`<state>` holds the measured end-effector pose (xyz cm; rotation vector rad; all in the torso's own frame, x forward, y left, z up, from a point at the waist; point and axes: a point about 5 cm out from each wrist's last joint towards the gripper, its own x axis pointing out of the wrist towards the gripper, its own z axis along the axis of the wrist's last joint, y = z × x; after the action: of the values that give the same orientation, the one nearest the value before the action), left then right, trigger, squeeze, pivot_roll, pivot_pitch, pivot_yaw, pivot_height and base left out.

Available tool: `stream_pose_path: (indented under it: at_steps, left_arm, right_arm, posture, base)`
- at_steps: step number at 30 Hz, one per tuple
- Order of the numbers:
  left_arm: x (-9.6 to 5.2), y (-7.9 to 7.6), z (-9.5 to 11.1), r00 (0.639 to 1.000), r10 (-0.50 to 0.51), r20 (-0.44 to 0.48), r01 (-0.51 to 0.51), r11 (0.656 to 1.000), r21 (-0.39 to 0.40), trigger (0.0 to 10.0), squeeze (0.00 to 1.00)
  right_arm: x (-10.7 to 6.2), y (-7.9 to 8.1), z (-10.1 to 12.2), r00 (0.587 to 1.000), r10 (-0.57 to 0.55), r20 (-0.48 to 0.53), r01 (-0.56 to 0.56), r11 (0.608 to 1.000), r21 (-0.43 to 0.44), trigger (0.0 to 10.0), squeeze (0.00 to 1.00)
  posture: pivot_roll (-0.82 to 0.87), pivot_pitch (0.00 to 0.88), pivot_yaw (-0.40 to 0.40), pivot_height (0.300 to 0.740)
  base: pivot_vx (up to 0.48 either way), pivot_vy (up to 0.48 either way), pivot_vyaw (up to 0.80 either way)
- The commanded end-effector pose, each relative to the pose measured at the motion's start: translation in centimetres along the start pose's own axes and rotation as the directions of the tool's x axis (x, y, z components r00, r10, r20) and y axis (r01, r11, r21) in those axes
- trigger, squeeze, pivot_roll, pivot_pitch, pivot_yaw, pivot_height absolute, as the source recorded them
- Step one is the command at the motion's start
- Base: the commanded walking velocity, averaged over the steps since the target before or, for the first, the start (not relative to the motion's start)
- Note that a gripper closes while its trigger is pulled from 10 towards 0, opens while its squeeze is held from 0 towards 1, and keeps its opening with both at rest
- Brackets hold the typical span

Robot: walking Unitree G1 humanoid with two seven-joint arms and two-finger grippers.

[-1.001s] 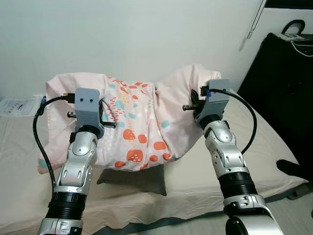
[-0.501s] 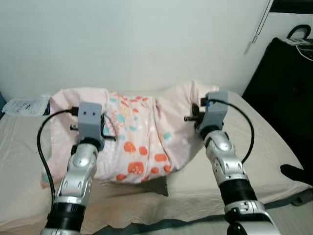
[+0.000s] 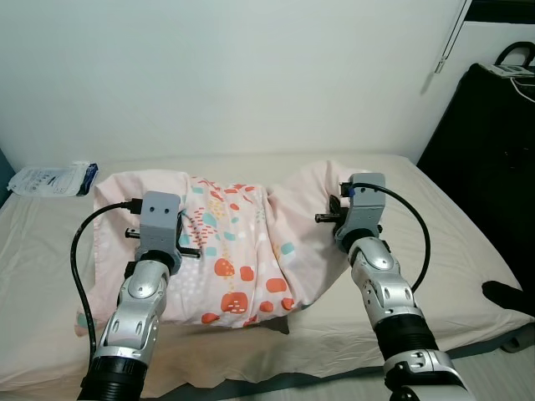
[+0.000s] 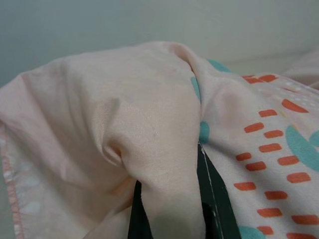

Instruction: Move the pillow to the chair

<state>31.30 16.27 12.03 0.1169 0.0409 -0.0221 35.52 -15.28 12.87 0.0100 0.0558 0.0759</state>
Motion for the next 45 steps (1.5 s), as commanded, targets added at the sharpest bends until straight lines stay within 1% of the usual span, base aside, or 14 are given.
stream_pose_path:
  at_steps: [1, 17, 21, 36, 45]
  left_arm:
    - [0.25, -0.88, 1.04, 0.998, -0.024, 0.059, 0.024, 1.000, 0.000, 10.0, 0.00]
    - [0.03, -0.74, 0.89, 0.998, -0.015, 0.060, 0.016, 1.000, -0.011, 10.0, 0.00]
    - [0.02, -0.72, 0.89, 0.998, -0.015, 0.061, 0.016, 1.000, -0.012, 10.0, 0.00]
    - [0.13, -0.83, 0.98, 0.998, -0.007, 0.063, 0.008, 1.000, -0.016, 10.0, 0.00]
    - [0.35, -0.59, 0.92, 0.998, 0.008, 0.057, -0.006, 1.000, -0.019, 10.0, 0.00]
  right_arm:
    - [0.34, 1.10, 1.27, 0.997, 0.051, 0.057, -0.050, 0.999, -0.016, 10.0, 0.00]
    - [0.38, 1.38, 1.21, 0.997, 0.056, 0.058, -0.055, 0.998, -0.015, 10.0, 0.00]
    - [0.36, 1.40, 1.24, 0.996, 0.059, 0.061, -0.058, 0.998, -0.006, 10.0, 0.00]
    - [0.47, 1.25, 1.43, 0.996, 0.063, 0.063, -0.062, 0.998, -0.019, 10.0, 0.00]
    - [0.67, 1.15, 1.54, 0.997, 0.058, 0.055, -0.057, 0.998, -0.025, 10.0, 0.00]
  posture:
    - [0.00, 0.000, -0.093, 0.730]
    - [0.00, 0.000, -0.095, 0.730]
    - [0.00, 0.000, -0.095, 0.730]
    - [0.00, 0.000, -0.101, 0.730]
    - [-0.01, 0.000, -0.102, 0.730]
  base:
    - [0.000, 0.000, 0.00]
    - [0.000, 0.000, 0.00]
    - [0.000, 0.000, -0.80]
    - [0.000, 0.000, -0.80]
    - [0.000, 0.000, -0.80]
